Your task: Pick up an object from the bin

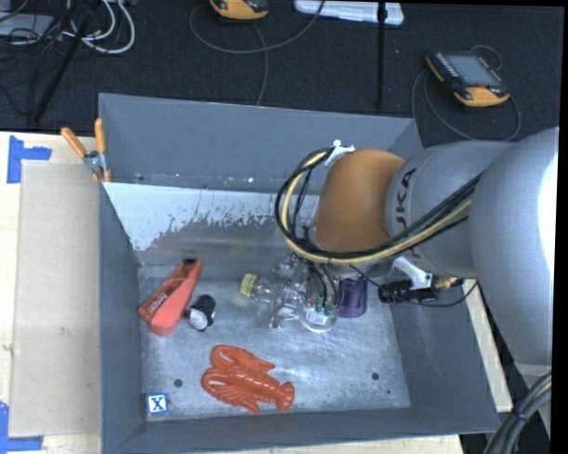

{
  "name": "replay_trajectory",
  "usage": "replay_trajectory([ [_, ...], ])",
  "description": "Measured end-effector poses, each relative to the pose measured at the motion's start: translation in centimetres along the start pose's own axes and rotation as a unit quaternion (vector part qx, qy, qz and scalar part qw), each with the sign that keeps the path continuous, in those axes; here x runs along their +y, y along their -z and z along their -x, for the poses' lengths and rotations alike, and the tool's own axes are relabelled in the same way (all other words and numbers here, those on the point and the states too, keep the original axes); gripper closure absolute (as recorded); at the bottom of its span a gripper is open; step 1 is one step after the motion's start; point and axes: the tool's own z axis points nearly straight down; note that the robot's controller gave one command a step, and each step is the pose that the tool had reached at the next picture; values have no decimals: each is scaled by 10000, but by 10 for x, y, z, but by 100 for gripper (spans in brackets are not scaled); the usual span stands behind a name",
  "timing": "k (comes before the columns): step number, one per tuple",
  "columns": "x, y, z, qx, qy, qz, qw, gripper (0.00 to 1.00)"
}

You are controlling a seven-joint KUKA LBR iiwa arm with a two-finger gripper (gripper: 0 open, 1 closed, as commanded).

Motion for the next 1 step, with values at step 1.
replay_trajectory([
  [1,-6,3,-1,11,-9,-47,10000,100],
])
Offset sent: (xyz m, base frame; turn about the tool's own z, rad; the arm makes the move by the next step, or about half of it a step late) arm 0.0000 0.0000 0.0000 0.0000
